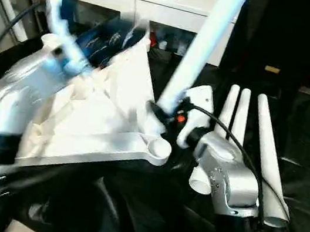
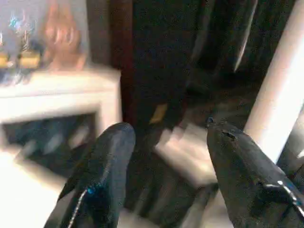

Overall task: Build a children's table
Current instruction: Insert table leg to table base

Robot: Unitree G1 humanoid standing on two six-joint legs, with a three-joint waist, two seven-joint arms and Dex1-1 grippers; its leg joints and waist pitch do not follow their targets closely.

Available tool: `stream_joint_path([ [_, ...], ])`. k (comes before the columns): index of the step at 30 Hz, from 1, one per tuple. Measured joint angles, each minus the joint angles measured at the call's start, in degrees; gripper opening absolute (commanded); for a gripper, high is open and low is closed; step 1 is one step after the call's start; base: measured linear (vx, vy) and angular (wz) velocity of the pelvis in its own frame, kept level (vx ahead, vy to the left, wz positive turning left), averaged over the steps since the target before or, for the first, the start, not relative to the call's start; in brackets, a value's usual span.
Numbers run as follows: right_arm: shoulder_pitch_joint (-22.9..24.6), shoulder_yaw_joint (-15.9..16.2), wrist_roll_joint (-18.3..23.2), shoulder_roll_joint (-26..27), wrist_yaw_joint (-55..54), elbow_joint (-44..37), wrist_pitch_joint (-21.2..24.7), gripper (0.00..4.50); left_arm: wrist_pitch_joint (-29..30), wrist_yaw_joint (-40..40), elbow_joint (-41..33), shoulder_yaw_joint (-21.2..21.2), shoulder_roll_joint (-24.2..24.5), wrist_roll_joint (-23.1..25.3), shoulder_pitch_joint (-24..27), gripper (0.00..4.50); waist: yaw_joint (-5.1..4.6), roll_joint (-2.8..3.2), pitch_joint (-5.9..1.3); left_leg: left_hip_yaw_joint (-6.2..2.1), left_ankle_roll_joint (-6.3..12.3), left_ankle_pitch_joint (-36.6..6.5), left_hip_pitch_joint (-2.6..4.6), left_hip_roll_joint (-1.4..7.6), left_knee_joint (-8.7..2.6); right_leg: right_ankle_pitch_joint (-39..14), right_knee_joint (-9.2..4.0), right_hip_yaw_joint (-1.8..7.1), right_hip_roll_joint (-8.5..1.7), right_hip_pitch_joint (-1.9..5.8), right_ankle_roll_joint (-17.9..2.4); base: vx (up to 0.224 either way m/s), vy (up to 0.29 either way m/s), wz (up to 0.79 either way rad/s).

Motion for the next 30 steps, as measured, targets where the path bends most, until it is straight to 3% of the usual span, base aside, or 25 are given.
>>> stream_joint_path([
  [4, -0.2, 1.9, -0.1, -0.3, 0.6, 1.5, 2.4, 1.91, -5.6, -5.4, 1.3, -11.6, 6.4, 9.9, 7.5, 2.87, 0.02, -0.71, 0.16, 0.02, -0.03, 0.0, -0.02, 0.01, -0.07, 0.0, 0.00, 0.05, 0.00, -0.20, 0.0, 0.000, 0.000, 0.00],
  [8, -0.2, 2.0, -0.3, -0.3, 1.5, 3.4, 2.3, 1.91, -6.9, -9.5, 1.4, -16.9, 7.2, 11.4, 9.9, 2.87, 0.34, -1.34, 0.21, 0.16, -0.03, 0.0, -0.05, 0.01, -0.07, 0.1, 0.00, 0.13, -0.03, -0.16, -0.2, 0.000, 0.000, 0.00],
  [12, -0.2, 2.1, -0.4, 0.0, 1.5, 4.3, 2.2, 1.91, -7.4, -11.9, 3.2, -19.8, 7.0, 12.8, 9.5, 2.87, 0.06, -1.56, 0.10, 0.18, -0.04, 0.0, 0.07, 0.00, -0.06, 0.2, 0.03, 0.20, -0.03, -0.08, -0.3, 0.000, 0.000, 0.00],
  [15, 0.2, 1.8, -0.1, 0.6, 1.5, 4.3, 2.1, 1.91, -8.7, -11.8, 8.4, -21.6, 6.5, 16.1, 8.8, 2.87, -0.08, -1.56, 0.10, 0.16, -0.10, 0.1, 0.08, 0.01, -0.10, 0.0, 0.07, 0.19, -0.01, -0.11, 0.0, 0.000, 0.000, 0.00],
  [21, 0.5, 1.7, 0.0, 0.8, 1.5, 3.6, 2.3, 1.91, -8.9, -13.8, 11.2, -21.8, 6.3, 16.0, 7.3, 2.87, 0.01, -1.50, 0.08, 0.12, -0.21, 0.1, 0.10, 0.01, -0.11, 0.1, 0.09, 0.17, 0.00, -0.09, -0.2, 0.000, 0.000, 0.00],
  [30, 0.8, 2.0, 0.4, 0.4, 2.7, 2.1, 4.1, 1.91, -8.1, -17.6, 15.5, -21.8, 6.1, 16.0, 6.1, 2.03, 0.00, -1.47, 0.07, 0.10, -0.21, 0.1, 0.11, 0.01, -0.12, 0.2, 0.09, 0.17, 0.00, -0.09, -0.3, 0.000, 0.000, 0.00],
])
